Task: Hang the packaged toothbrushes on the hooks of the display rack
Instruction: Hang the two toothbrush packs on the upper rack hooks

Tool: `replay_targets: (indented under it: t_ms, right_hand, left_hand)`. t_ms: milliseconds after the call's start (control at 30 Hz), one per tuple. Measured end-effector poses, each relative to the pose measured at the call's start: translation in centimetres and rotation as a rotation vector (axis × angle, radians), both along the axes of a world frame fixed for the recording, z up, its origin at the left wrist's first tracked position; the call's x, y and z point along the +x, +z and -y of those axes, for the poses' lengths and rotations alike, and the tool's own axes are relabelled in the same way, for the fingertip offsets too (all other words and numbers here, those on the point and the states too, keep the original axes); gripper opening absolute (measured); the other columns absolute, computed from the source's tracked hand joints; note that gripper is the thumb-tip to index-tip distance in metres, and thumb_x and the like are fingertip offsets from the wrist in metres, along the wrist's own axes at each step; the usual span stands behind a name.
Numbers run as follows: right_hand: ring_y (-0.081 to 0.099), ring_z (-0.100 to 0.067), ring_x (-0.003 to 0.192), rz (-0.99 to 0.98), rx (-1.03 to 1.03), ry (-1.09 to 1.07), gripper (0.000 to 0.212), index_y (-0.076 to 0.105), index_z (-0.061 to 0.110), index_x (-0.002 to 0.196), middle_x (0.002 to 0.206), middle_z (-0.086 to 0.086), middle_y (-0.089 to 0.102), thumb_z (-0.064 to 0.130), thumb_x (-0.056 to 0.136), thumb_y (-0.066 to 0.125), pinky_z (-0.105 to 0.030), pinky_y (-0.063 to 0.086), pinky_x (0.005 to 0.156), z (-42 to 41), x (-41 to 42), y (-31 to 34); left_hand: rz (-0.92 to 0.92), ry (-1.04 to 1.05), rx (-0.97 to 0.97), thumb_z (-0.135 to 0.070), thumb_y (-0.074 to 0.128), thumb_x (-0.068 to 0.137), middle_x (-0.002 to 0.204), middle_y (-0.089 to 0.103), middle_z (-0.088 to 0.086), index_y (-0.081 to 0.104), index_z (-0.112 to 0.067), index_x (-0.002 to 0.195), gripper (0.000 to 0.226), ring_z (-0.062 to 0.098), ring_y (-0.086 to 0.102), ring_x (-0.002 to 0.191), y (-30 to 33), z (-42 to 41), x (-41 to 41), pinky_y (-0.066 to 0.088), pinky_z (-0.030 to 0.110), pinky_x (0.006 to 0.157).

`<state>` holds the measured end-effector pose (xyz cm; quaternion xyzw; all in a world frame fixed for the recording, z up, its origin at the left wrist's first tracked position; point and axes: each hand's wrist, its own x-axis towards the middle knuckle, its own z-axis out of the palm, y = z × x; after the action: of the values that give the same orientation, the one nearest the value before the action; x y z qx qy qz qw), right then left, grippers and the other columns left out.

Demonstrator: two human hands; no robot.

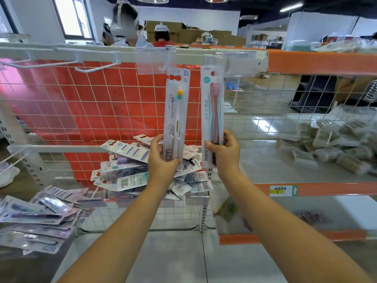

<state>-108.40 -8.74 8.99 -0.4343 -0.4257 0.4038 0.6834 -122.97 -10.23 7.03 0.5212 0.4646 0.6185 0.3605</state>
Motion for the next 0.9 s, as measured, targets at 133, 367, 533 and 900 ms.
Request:
replay_targets:
  t_ms: [133, 367, 533, 900]
  right_hand:
    - [0.064, -0.023, 0.084, -0.028, -0.032, -0.04, 0.029, 0.055, 0.015, 0.101, 0.091, -0.003, 0.064, -0.007, 0.082, 0.061, -0.035, 0.057, 0.071, 0.1, 0.4, -0.2]
    - [0.065, -0.025, 0.088, -0.027, -0.047, -0.025, 0.029, 0.054, 0.016, 0.101, 0.094, -0.005, 0.064, -0.005, 0.083, 0.06, -0.037, 0.057, 0.074, 0.2, 0.6, -0.3]
    - [0.064, -0.024, 0.086, -0.018, -0.043, -0.023, 0.029, 0.054, 0.016, 0.101, 0.091, -0.002, 0.064, -0.006, 0.083, 0.06, -0.037, 0.057, 0.076, 0.2, 0.7, -0.4]
    - [0.063, -0.028, 0.096, -0.008, -0.024, 0.008, 0.026, 0.057, 0.018, 0.109, 0.099, -0.005, 0.065, 0.004, 0.088, 0.06, -0.043, 0.055, 0.084, -0.5, 0.8, -1.3]
  left_hand:
    - [0.02, 0.011, 0.002, 0.016, 0.063, 0.074, 0.108, 0.06, 0.0, 0.04, -0.031, 0.117, 0.069, 0.001, 0.06, 0.087, 0.1, -0.1, -0.1, 0.049, 0.007, 0.059]
    - [0.005, 0.001, 0.026, 0.012, 0.065, 0.075, 0.116, 0.059, 0.005, 0.038, -0.03, 0.119, 0.067, 0.003, 0.06, 0.091, 0.3, 0.1, 0.3, 0.051, 0.01, 0.064]
    - [0.023, 0.005, 0.04, 0.01, 0.064, 0.077, 0.112, 0.057, 0.001, 0.036, -0.027, 0.121, 0.064, 0.002, 0.059, 0.09, 0.6, 0.1, 0.6, 0.052, 0.012, 0.067]
    - [-0.047, 0.063, -0.037, 0.002, 0.061, 0.084, 0.133, 0.05, 0.003, 0.028, -0.02, 0.144, 0.072, 0.017, 0.052, 0.117, -0.4, -0.9, -0.2, 0.049, 0.025, 0.087]
